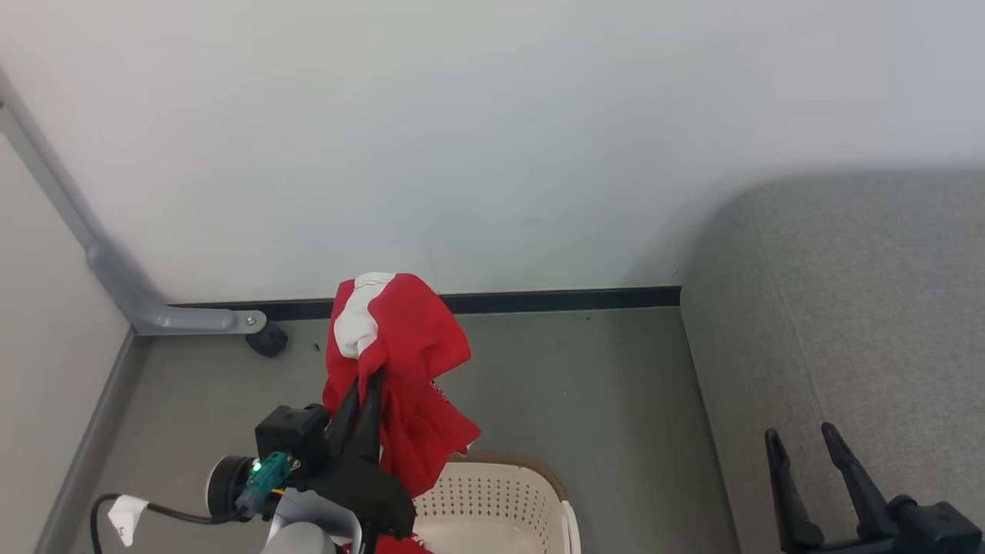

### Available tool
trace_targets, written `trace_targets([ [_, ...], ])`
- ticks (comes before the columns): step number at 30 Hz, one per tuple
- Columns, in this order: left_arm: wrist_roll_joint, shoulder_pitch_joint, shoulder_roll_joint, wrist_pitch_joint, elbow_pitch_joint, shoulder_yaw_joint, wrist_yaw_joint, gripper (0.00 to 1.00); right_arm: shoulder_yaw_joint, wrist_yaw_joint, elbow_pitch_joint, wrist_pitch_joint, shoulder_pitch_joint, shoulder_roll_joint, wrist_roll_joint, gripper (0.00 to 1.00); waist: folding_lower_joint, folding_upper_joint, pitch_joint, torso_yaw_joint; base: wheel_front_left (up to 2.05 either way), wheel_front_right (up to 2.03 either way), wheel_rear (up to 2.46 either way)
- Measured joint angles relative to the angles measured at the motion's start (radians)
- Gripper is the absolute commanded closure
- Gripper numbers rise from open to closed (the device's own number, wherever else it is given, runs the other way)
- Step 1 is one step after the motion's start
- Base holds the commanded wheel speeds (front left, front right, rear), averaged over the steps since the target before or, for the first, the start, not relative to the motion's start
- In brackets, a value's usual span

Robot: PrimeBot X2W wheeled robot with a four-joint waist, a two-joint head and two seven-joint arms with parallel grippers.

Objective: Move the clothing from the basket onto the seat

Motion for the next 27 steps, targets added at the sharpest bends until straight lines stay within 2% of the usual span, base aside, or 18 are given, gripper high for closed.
trace_targets([
  [12,0.054,0.043,0.002,0.000,-0.163,-0.011,0.005,1.00,0.005,-0.001,-0.032,0.000,0.035,0.002,0.000,0.00,0.0002,0.0000,-0.031,-0.022,0.00,0.00,0.00],
  [27,0.084,0.046,-0.001,0.000,-0.211,-0.056,-0.019,1.00,0.006,-0.002,-0.045,0.000,0.044,0.002,0.000,0.00,0.0002,0.0002,-0.029,-0.026,0.00,0.00,0.00],
])
